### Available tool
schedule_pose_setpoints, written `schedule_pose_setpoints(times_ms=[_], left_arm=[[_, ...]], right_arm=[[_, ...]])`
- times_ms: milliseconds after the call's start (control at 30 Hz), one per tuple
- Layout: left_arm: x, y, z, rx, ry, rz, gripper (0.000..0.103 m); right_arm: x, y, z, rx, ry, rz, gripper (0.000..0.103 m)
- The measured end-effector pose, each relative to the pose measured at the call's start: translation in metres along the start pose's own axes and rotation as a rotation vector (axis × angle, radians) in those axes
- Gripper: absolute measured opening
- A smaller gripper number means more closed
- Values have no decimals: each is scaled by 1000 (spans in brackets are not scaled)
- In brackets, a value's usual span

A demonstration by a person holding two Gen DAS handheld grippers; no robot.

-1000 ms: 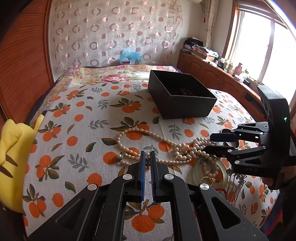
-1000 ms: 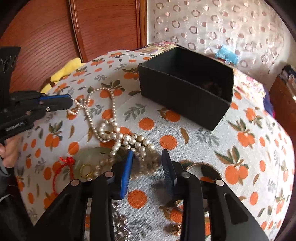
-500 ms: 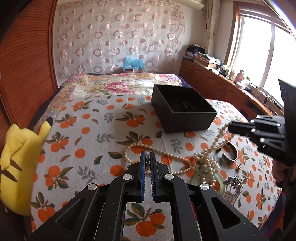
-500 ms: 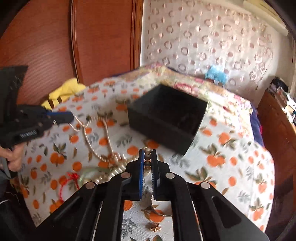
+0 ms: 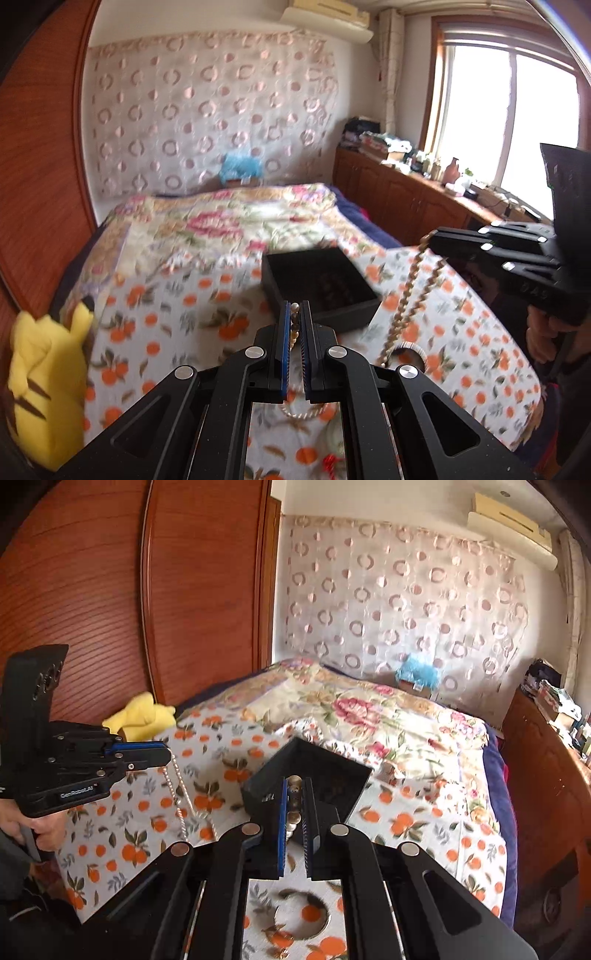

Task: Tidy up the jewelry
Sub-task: 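Carry both pearl necklaces over the black box and open the left tool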

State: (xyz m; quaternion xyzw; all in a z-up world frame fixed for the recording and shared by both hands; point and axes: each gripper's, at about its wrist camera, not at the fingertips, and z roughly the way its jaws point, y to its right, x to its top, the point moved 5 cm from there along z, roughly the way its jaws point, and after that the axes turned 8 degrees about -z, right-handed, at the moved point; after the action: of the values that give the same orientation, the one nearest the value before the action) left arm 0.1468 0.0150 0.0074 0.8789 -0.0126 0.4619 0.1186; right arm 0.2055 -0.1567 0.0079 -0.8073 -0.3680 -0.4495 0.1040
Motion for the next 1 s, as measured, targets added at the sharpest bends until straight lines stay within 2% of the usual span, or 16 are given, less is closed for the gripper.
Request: schedule_pose_setpoints(times_ms=[333,600,833,1000], left_arm=[[65,30,2,-46,55,39,4],[109,46,17,-35,89,58,4],[125,43,31,-12,107,45,4],[119,34,47,7,94,27,4]], right_arm=[[43,28,-12,-37,69,7,8],[59,52,-17,-57,95,41,8],[59,59,-14,-54,96,55,8],[59,60,-14,-55,97,54,8]])
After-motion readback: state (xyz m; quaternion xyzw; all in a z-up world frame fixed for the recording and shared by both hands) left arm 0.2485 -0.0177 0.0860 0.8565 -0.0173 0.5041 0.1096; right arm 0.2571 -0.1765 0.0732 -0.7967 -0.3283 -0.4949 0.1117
